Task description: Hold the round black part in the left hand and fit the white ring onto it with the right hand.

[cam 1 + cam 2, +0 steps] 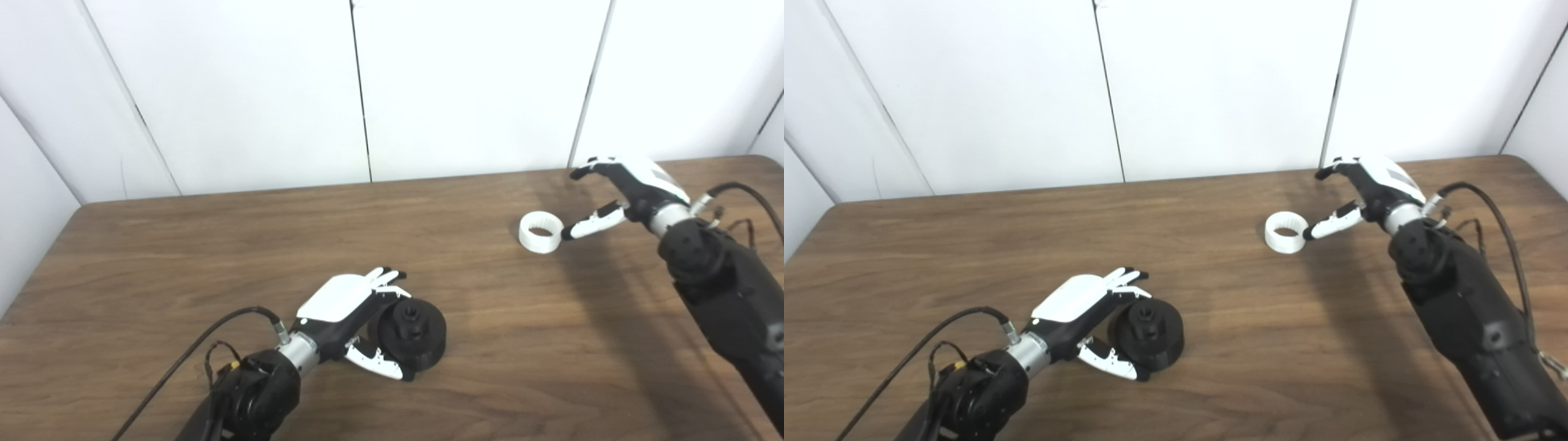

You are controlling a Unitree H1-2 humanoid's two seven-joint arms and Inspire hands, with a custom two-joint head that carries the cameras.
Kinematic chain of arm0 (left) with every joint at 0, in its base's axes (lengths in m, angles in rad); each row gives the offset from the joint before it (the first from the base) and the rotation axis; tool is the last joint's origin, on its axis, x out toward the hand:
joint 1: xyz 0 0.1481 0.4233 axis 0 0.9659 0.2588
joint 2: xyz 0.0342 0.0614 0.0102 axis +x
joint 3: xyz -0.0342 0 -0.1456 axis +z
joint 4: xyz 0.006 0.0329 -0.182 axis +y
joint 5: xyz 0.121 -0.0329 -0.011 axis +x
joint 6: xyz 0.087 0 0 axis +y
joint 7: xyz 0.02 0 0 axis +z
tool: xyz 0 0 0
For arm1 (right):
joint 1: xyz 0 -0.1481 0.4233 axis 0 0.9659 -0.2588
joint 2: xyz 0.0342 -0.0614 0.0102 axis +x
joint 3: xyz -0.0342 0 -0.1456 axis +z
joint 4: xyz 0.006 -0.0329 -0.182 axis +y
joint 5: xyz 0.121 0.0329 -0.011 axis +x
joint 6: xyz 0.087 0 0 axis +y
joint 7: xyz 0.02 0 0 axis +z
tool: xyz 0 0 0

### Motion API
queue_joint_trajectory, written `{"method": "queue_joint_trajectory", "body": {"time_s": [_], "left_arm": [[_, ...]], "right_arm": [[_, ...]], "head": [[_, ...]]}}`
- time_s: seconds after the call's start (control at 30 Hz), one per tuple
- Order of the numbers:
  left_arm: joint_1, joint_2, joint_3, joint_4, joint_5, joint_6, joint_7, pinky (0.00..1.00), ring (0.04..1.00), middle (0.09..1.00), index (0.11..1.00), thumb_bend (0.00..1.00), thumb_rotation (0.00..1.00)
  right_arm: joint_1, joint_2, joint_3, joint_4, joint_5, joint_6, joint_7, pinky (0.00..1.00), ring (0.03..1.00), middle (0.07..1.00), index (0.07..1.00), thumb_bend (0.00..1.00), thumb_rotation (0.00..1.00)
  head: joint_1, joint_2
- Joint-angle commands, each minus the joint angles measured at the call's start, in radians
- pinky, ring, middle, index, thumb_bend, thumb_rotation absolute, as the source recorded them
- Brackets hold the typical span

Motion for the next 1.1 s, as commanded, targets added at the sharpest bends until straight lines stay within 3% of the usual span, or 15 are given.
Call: {"method": "queue_joint_trajectory", "body": {"time_s": [0.0, 0.33, 1.07], "left_arm": [[0.002, 0.005, -0.001, 0.008, -0.008, -0.003, -0.016, 0.88, 1.0, 0.974, 0.738, 0.93, 0.41], [0.004, 0.0, -0.007, 0.007, 0.004, -0.002, -0.014, 0.88, 1.0, 0.974, 0.741, 0.93, 0.41], [0.0, -0.004, 0.002, 0.021, 0.0, 0.006, -0.011, 0.9, 1.0, 0.976, 0.736, 0.93, 0.42]], "right_arm": [[-0.089, -0.035, 0.01, 0.021, -0.024, -0.037, 0.011, 0.99, 1.0, 0.956, 0.8, 0.93, 0.26], [-0.13, -0.035, 0.036, 0.076, -0.038, -0.048, 0.036, 1.0, 1.0, 0.949, 0.794, 0.93, 0.27], [-0.121, -0.022, 0.088, 0.022, -0.062, -0.058, 0.114, 1.0, 1.0, 0.931, 0.776, 0.92, 0.32]], "head": [[0.0, 0.0], [0.006, 0.001], [0.015, 0.006]]}}
